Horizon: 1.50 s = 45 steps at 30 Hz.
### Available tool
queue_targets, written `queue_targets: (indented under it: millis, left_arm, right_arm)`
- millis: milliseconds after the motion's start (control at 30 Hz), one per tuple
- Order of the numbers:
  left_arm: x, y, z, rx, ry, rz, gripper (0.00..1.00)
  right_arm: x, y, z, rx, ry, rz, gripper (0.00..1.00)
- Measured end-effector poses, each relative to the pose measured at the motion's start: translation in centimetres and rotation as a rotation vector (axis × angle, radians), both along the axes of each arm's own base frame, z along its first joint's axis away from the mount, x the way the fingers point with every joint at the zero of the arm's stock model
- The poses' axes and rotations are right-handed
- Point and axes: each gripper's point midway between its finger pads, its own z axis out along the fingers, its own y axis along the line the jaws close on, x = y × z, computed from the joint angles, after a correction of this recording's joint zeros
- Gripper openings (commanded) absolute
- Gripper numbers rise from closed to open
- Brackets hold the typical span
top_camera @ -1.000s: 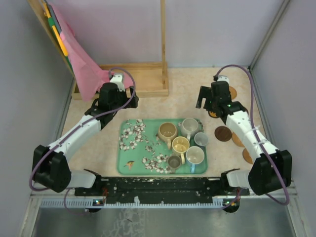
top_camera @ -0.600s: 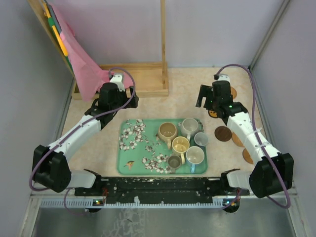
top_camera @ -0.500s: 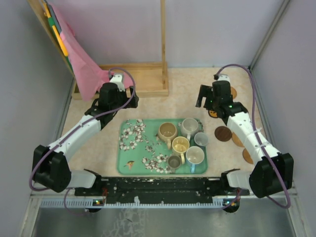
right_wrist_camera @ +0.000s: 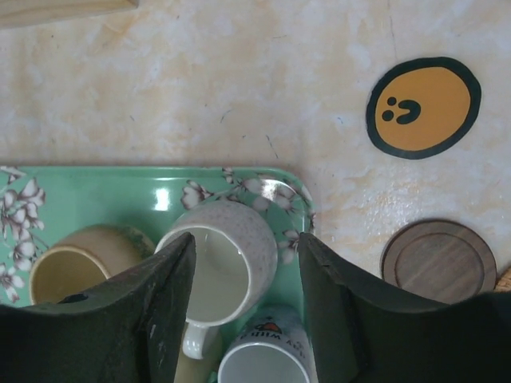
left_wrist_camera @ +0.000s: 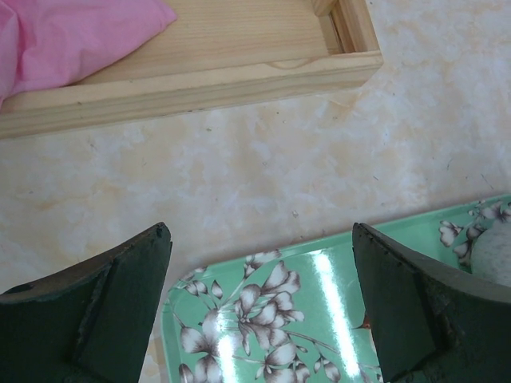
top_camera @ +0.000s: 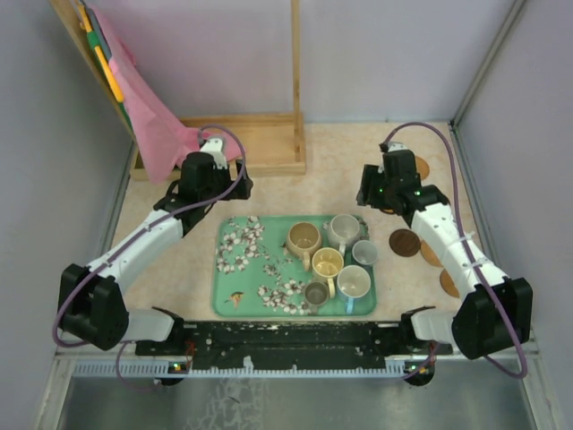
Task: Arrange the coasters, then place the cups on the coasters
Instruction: Move the coaster to the center of the board.
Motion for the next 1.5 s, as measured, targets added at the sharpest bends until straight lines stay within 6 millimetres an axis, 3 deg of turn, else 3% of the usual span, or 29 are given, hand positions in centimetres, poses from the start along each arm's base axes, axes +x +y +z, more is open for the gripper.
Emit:
queue_targets:
  millis: [200,533,767,967,1100,1267,1500]
  left_arm:
    - [-0.4,-0.2,-0.6,-0.007,0.022,-0.014,0.99]
    - [-0.5,-0.3,-0.8,-0.011,0.03,-0.018,0.99]
    - [-0.7,-0.3,-1.1,-0.008,0.038,-0.019,0.99]
    - [-0.7,-0.4,-1.1,-0.01,0.039,-0.024,1.0]
    - [-0.8,-0.4,-1.1,-0.012,0.04,-0.027,1.0]
    - [-0.8,-0.6,-1.1,-0.018,0.043,-0.036,0.99]
    - [-0.9,-0.7,-1.2,-0.022,0.046,-0.042,1.0]
  right_arm:
    - [-0.9,0.9,-0.6,0.028,0.036,0.044,0.44]
    - [-2.6,2.2,-3.6,0.002,0.135,0.093,0.42]
    - [-2.8,1.3,-4.4,-0.03,0.148,0.044,0.42]
    - [-2.2,-0.4,-4.4,-0.083,0.127,-0.046,0.41]
    - [-1.2,-2.9,-4.3,-0.094,0.123,-0.144,0.41]
    - [1.6,-6.6,-4.4,-0.13,0.126,-0.287,0.41]
    - [5.3,-8.6,-6.6,-0.162,0.177,-0.362,0.41]
